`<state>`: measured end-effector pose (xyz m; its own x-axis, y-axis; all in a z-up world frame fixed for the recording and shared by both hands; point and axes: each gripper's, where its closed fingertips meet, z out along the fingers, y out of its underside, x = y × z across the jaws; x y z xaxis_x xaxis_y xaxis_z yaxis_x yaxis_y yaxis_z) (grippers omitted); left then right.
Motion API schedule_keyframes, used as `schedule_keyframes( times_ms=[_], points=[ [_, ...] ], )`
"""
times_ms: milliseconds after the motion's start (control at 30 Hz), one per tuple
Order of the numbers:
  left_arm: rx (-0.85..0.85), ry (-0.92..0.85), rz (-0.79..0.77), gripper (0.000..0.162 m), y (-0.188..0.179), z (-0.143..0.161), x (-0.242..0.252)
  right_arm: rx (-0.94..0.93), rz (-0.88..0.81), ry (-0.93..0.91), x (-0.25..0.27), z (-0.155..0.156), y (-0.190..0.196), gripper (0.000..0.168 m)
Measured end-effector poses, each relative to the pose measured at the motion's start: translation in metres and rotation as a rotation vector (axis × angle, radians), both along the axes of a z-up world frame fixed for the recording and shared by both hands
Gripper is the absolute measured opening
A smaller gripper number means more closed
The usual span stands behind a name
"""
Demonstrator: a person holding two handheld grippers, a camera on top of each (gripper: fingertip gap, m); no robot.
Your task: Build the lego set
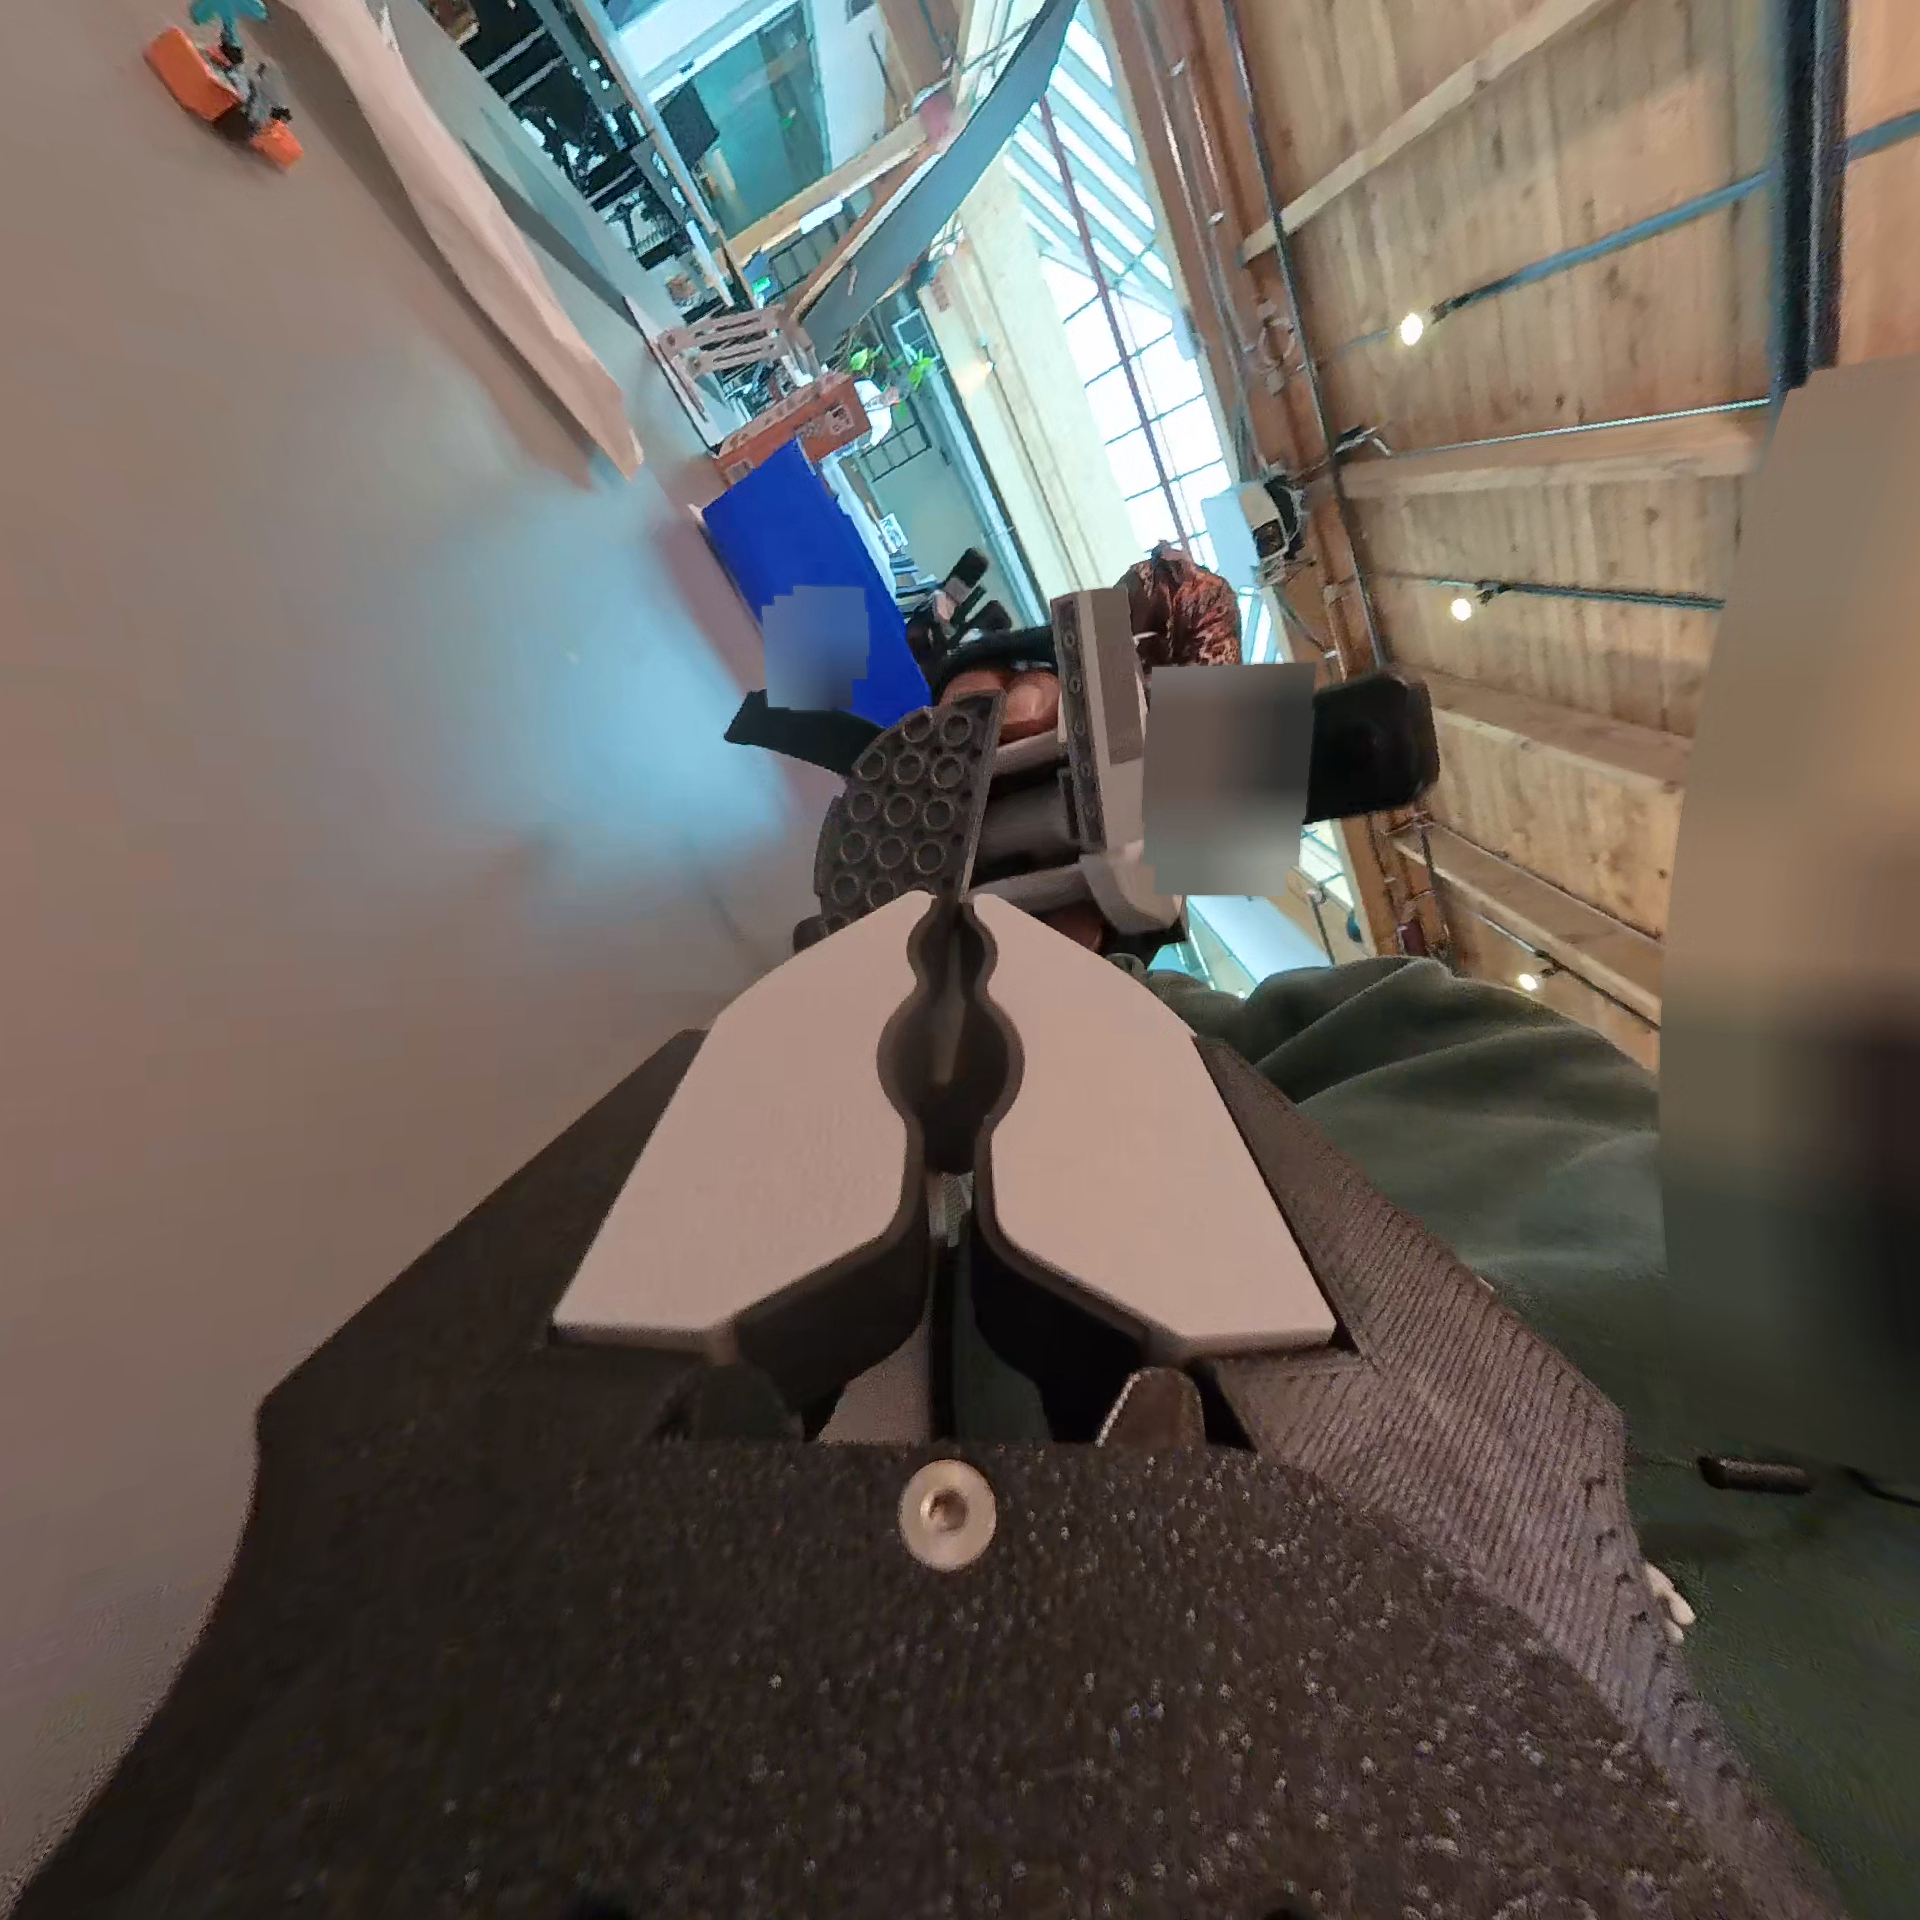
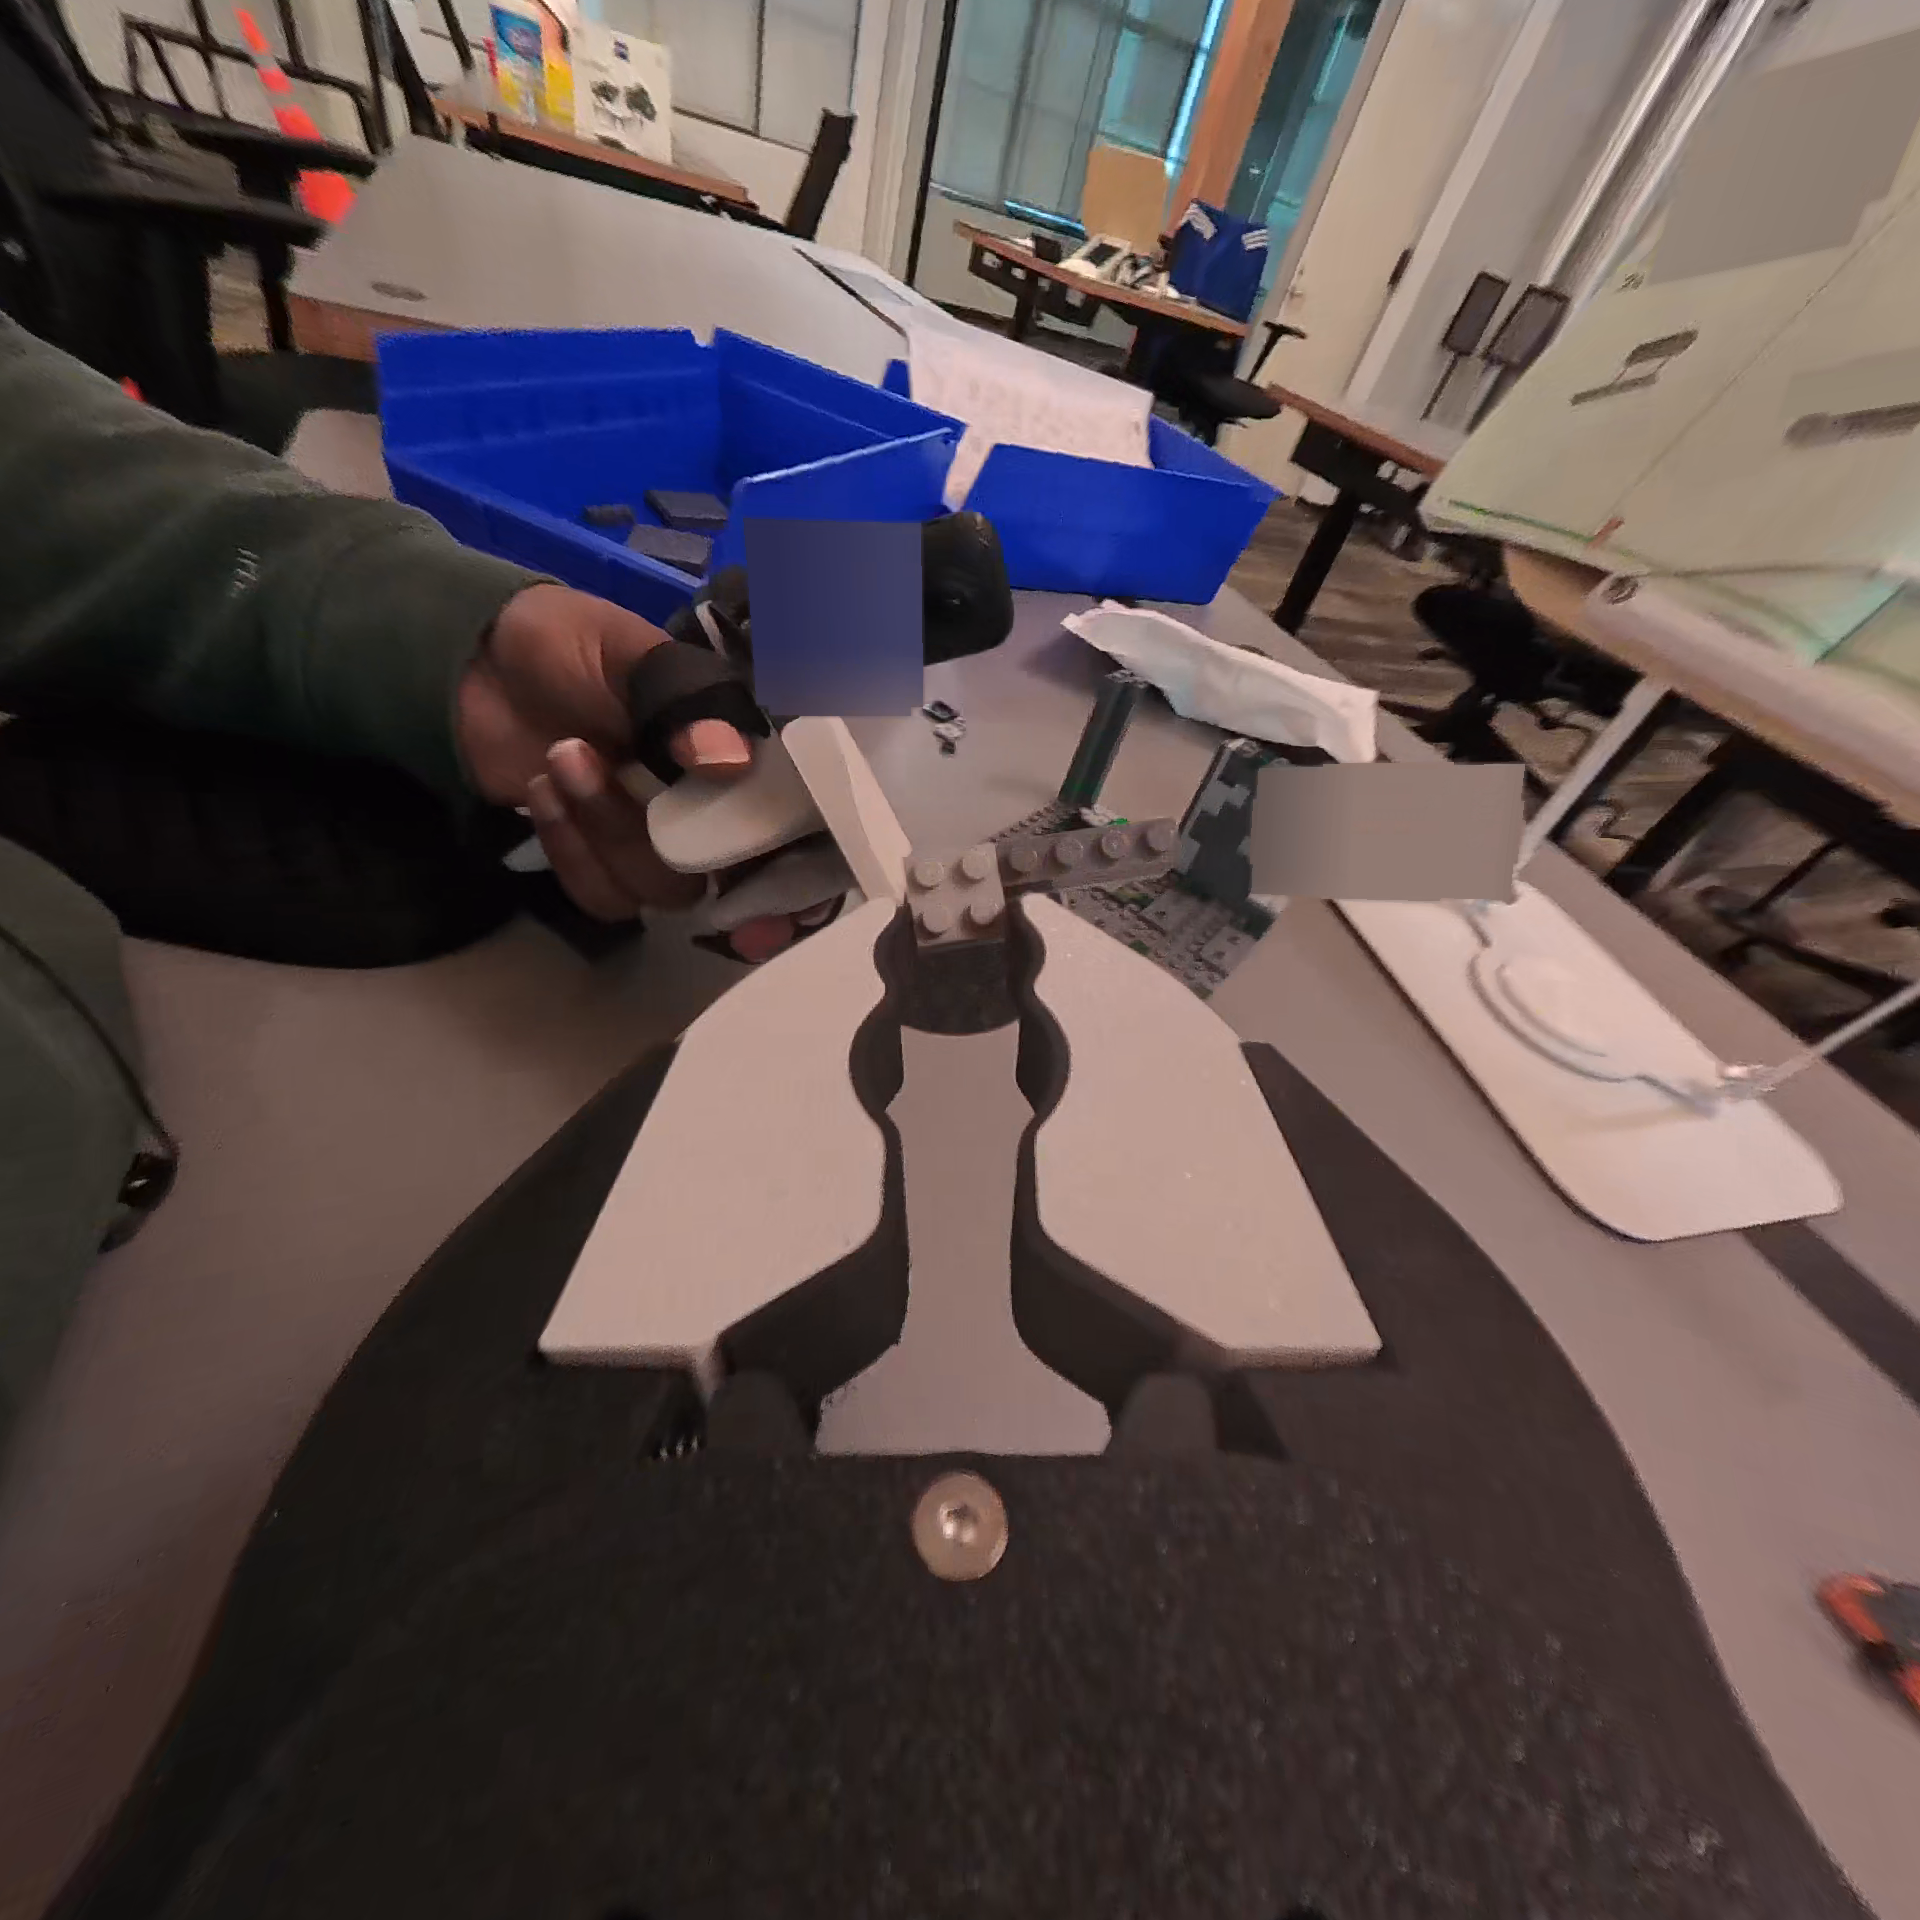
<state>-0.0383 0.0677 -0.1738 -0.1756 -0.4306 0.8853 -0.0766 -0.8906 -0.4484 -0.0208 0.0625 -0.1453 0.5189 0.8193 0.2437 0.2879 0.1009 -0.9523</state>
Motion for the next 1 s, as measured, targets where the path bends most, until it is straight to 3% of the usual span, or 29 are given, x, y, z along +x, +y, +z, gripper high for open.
schedule_keyframes(
  times_ms=[367, 633, 833, 1000],
  points=[
    [-0.021, -0.06, 0.003, 0.001, -0.008, 0.009, 0.006, 0.066, -0.006, -0.059, -0.01, -0.011, 0.001, 0.017],
    [-0.016, 0.154, -0.116, 0.001, -0.025, -0.028, 0.009, -0.035, 0.048, -0.108, 0.004, -0.026, -0.01, 0.017],
    [0.014, 0.197, -0.232, 0.001, -0.04, -0.033, 0.012, -0.083, 0.101, -0.15, 0.036, -0.033, -0.014, 0.017],
    [0.012, 0.177, -0.218, 0.001, -0.036, -0.029, 0.013, -0.282, 0.064, -0.398, 0.069, -0.086, -0.005, 0.017]
  ],
)
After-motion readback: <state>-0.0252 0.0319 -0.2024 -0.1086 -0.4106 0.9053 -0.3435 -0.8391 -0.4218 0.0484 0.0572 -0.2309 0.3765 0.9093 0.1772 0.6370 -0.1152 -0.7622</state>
